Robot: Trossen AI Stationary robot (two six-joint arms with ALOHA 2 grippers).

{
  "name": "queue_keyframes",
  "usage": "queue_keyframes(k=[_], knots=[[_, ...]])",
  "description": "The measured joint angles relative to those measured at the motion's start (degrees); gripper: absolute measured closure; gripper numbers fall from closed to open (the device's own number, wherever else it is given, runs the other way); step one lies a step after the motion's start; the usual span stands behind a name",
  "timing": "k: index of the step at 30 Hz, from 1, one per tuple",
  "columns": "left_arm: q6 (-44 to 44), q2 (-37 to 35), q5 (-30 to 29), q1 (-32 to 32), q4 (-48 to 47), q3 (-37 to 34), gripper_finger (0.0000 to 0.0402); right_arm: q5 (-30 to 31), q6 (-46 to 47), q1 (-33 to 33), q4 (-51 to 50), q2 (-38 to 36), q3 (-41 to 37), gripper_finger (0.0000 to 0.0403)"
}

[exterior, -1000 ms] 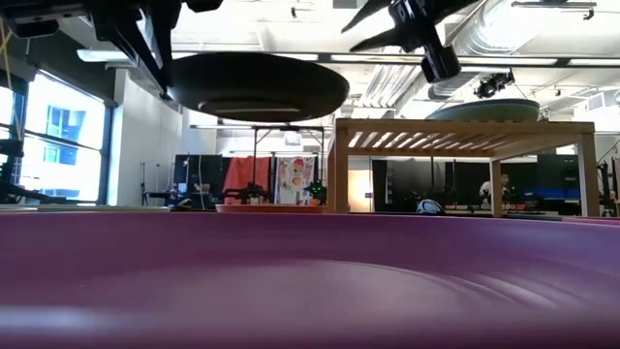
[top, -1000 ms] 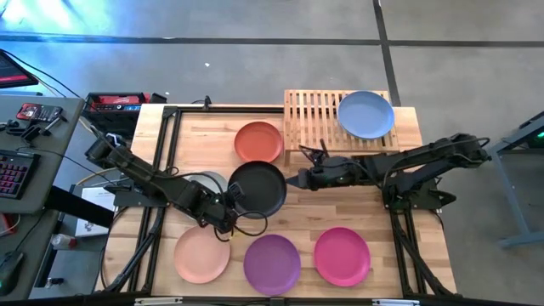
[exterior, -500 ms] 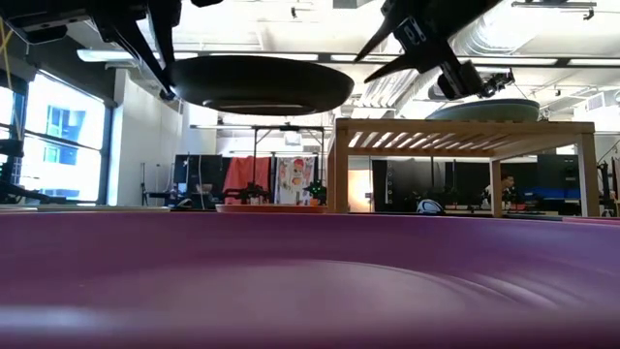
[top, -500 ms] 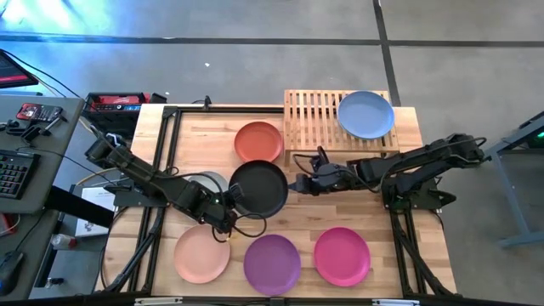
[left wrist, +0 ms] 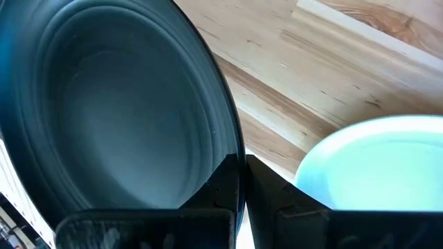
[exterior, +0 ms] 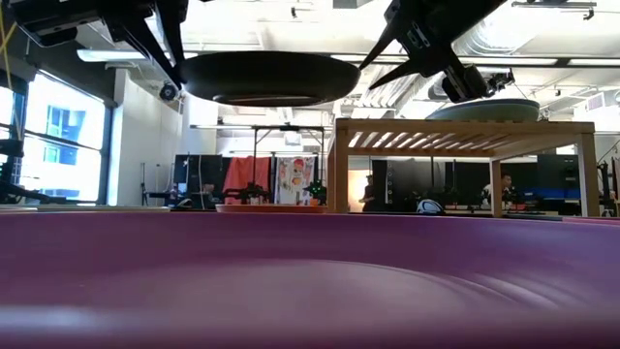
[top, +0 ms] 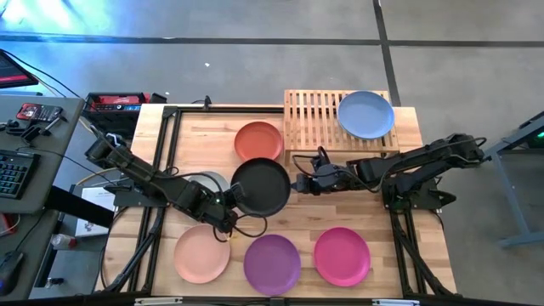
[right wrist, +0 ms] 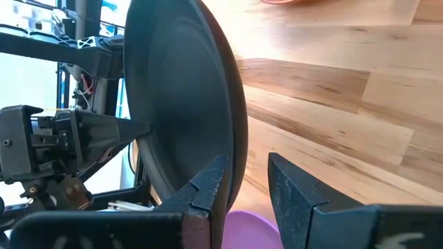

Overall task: Place and stack plates onto a shelf
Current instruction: Stack the black plate on top of the blue plate on the shelf

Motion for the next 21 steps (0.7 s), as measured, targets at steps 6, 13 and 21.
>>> queue_keyframes(k=[6,13,21], knots=[[1.6,0.0,0.0,0.0,3.0,0.0,0.0401,0.0,0.2,0.0,0.0,0.0,0.0,0.0315],[2.5,0.0,0.0,0.4,4.5,0.0,0.0400,0.1,0.8,0.0,0.0,0.0,0.0,0.0319],[3.3,0.0,-0.7,1.5,6.8,0.0,0.0400,0.1,1.1,0.0,0.0,-0.1,0.0,0.0359]])
